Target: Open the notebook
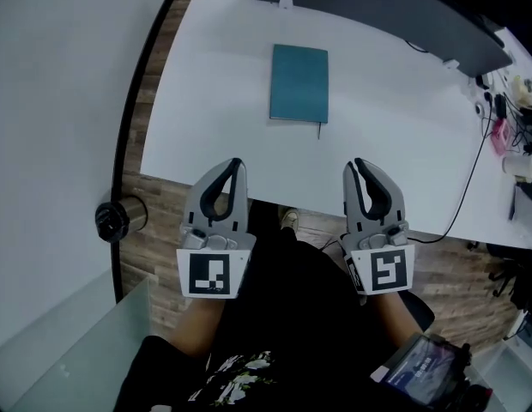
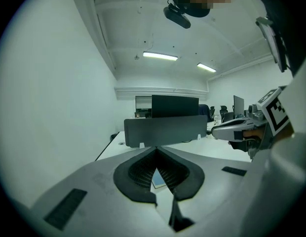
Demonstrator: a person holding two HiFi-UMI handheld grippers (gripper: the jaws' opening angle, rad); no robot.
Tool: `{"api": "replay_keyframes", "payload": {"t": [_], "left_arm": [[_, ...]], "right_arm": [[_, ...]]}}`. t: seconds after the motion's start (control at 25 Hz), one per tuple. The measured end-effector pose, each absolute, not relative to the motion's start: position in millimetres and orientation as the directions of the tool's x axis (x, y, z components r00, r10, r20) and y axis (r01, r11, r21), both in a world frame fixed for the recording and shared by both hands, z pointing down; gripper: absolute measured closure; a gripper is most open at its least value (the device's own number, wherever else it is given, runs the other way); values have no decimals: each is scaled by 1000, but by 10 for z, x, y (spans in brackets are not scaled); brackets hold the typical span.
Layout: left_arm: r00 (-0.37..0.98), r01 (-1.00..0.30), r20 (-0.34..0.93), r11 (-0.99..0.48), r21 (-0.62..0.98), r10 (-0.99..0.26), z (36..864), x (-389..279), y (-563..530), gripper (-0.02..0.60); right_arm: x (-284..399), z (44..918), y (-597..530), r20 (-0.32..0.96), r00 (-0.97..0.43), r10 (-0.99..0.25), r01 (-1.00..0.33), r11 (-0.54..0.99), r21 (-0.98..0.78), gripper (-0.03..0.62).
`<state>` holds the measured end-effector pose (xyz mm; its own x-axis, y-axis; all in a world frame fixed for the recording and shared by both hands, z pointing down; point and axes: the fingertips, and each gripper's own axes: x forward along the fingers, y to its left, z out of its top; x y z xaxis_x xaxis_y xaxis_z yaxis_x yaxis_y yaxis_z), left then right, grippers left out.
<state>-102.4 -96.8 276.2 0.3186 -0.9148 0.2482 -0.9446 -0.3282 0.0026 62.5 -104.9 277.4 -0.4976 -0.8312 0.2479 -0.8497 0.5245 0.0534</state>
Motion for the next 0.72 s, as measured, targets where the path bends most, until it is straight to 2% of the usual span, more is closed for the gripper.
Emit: {"api": "replay_keyframes", "payload": {"t": [0.12, 0.36, 0.56, 0.72], "left_arm": [[338, -939, 271, -342, 34, -901, 2897, -1104, -1185, 575], [386, -921, 337, -376, 98, -858, 3237, -1260, -1589, 575], [435, -900, 344, -410, 146, -832, 3428, -1363, -1839, 575], [468, -883, 366, -438, 165, -805, 3577, -1370, -2049, 575]], "right_arm": [[440, 2945, -1277, 290, -513, -808, -841, 541, 20, 420], [10, 3181, -1697, 332, -543, -771, -789, 604, 112, 368], [-267, 3583, -1769, 526, -526, -669, -672, 705, 225, 327], [-367, 3890, -1881, 583, -487, -650, -649, 716, 256, 327]]}}
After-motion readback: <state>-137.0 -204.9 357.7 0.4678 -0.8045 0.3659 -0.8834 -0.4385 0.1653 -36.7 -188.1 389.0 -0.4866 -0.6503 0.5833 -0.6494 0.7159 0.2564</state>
